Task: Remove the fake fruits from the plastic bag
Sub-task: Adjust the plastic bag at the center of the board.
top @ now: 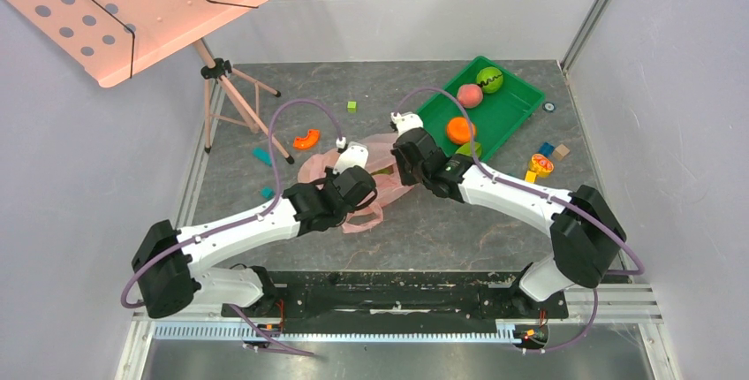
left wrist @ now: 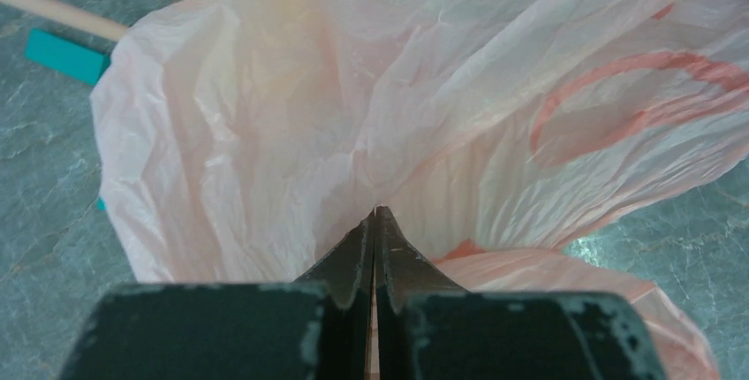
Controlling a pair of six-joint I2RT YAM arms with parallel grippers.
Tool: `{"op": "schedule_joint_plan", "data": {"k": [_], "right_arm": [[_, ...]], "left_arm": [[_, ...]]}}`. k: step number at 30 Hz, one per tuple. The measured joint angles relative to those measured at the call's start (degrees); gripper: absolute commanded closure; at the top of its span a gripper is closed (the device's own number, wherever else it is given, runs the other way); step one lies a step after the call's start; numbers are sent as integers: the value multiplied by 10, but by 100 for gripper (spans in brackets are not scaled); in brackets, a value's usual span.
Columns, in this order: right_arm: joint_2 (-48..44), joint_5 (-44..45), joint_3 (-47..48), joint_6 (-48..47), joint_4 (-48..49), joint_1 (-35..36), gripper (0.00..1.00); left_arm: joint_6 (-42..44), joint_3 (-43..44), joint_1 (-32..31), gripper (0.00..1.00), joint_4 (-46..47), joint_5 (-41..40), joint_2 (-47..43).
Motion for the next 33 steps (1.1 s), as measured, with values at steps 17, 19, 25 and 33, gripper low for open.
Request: {"op": "schedule_joint_plan", "data": {"k": [17,19,25,33], "right_arm": [[-47,-76,-84,-31,134,2,78],[-35,-100,-84,-31,169,9,77],[14,-125,-85,-18,250,27,77],[66,-102,-90,1,338,30,73]], "left_arm": [[-5,-32,4,98,7,-41,-70],[-3,-35,4,98,18,-35,-70],[-2,-38,4,98,72,-30,-70],[-2,-39,4,98,148,-24,-30]]}}
